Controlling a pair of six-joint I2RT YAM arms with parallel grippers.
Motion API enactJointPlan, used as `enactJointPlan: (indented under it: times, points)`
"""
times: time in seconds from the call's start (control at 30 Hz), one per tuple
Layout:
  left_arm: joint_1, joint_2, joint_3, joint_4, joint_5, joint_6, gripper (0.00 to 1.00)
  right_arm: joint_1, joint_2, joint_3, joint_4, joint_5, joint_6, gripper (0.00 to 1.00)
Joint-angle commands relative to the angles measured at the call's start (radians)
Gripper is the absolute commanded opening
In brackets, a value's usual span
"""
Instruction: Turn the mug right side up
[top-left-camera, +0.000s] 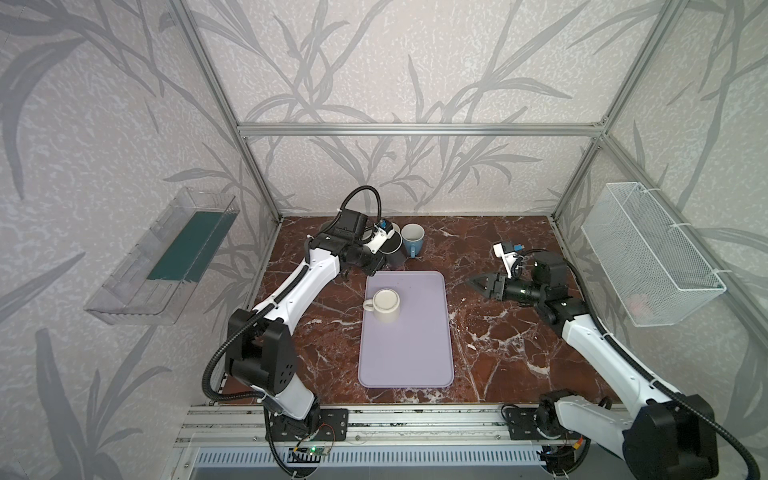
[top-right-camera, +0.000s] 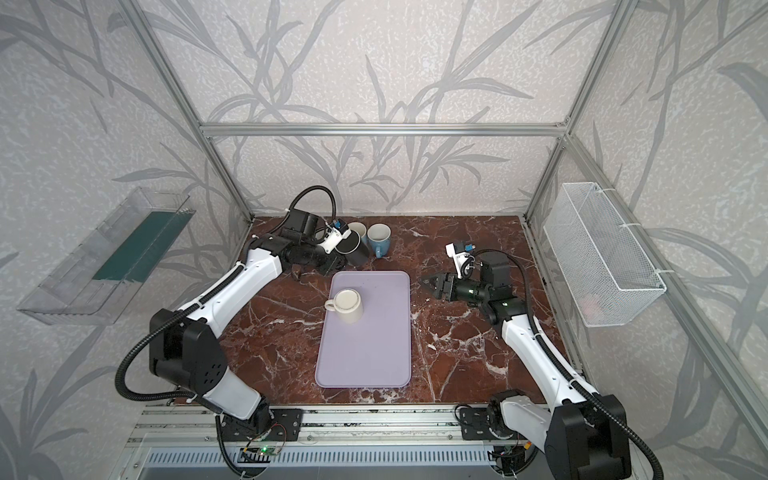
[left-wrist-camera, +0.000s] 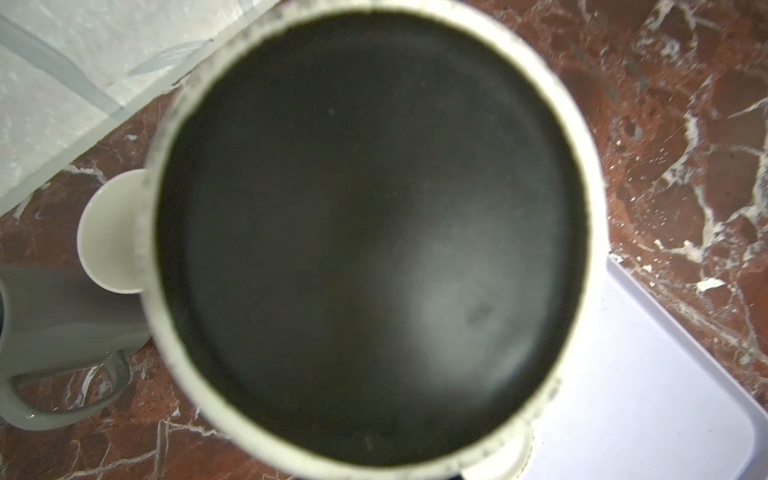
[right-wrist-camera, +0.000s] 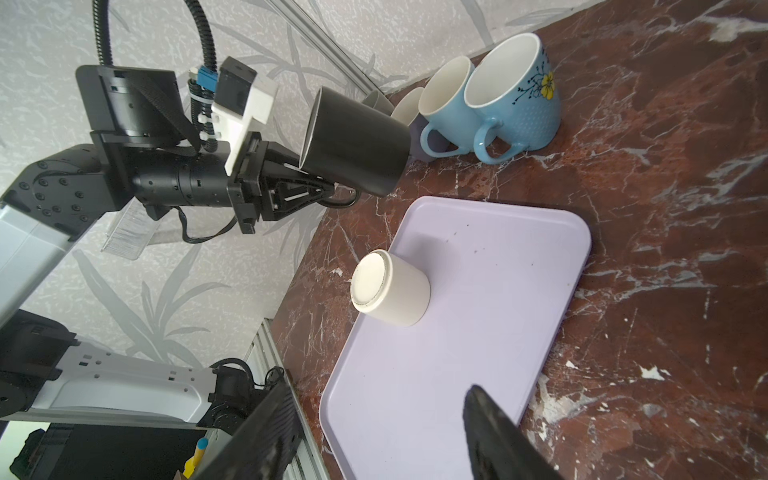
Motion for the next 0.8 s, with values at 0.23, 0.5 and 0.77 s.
enactJointPlan:
  times: [0.23, 0.5, 0.77]
  points:
    - [-0.027, -0.106, 0.005, 0.170, 0.166, -0.221, 0.00, -0.002, -0.001, -0.039, 0.126, -0.043, 0.065, 0.66]
    - [-0.050, -0.175, -0.035, 0.337, 0.286, -0.438, 0.00, 0.020, 0.018, -0.097, 0.326, -0.056, 0.198, 0.66]
    - [-0.084, -0.215, -0.090, 0.547, 0.395, -0.619, 0.00, 0.072, 0.085, -0.120, 0.604, -0.048, 0.346, 0.66]
